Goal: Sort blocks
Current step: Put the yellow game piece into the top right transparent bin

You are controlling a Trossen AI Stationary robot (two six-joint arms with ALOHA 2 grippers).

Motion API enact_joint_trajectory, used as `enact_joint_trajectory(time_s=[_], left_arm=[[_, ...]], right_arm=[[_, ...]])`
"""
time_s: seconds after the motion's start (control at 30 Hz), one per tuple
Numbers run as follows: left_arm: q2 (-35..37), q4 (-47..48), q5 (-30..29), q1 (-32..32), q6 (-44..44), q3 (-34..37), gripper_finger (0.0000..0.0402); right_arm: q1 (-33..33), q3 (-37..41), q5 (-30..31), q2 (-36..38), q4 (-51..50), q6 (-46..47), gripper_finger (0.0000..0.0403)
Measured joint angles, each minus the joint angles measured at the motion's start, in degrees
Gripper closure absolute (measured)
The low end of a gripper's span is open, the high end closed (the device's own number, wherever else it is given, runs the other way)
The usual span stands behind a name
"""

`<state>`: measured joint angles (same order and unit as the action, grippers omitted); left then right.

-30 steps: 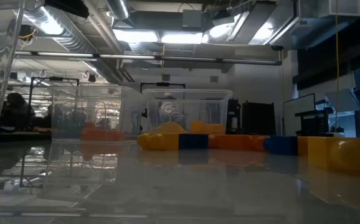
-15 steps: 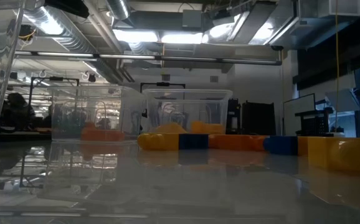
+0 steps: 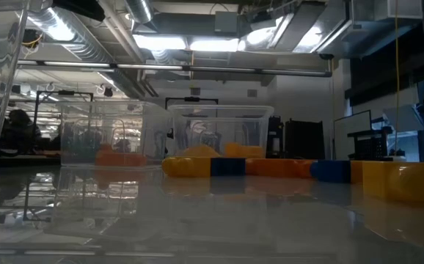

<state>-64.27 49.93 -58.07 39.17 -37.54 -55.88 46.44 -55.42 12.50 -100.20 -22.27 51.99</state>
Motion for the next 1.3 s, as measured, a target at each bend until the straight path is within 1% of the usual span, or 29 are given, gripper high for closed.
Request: enact_joint_trajectory(time_s=[0.1, 0.3, 0.57, 0.7, 0.87, 1.07, 1.3], left_arm=[[0.0, 0.0, 0.0, 0.0, 0.0, 0.0, 0.0295], [0.0, 0.0, 0.0, 0.0, -0.1, 0.0, 0.0295], [0.0, 0.0, 0.0, 0.0, -0.2, 0.0, 0.0295], [0.0, 0.0, 0.0, 0.0, -0.2, 0.0, 0.0295], [0.0, 0.0, 0.0, 0.0, 0.0, 0.0, 0.0295], [0.0, 0.0, 0.0, 0.0, 0.0, 0.0, 0.0295], [0.0, 0.0, 0.0, 0.0, 0.0, 0.0, 0.0295]], right_arm=[[0.0, 0.0, 1.4, 0.0, 0.9, 0.0, 0.0230], [-0.2, 0.1, 5.7, -0.2, 3.5, 0.0, 0.0218], [-2.0, 0.2, 10.5, -0.3, 5.2, -0.3, 0.0226], [-3.7, 0.2, 11.9, -0.2, 6.6, -3.3, 0.0225], [-7.0, 0.1, 12.4, -0.2, 12.2, -11.0, 0.0225], [-13.4, 0.1, 12.2, -0.1, 20.2, -22.7, 0.0224], [-22.9, 0.0, 6.9, 0.0, 31.9, -38.4, 0.0224]])
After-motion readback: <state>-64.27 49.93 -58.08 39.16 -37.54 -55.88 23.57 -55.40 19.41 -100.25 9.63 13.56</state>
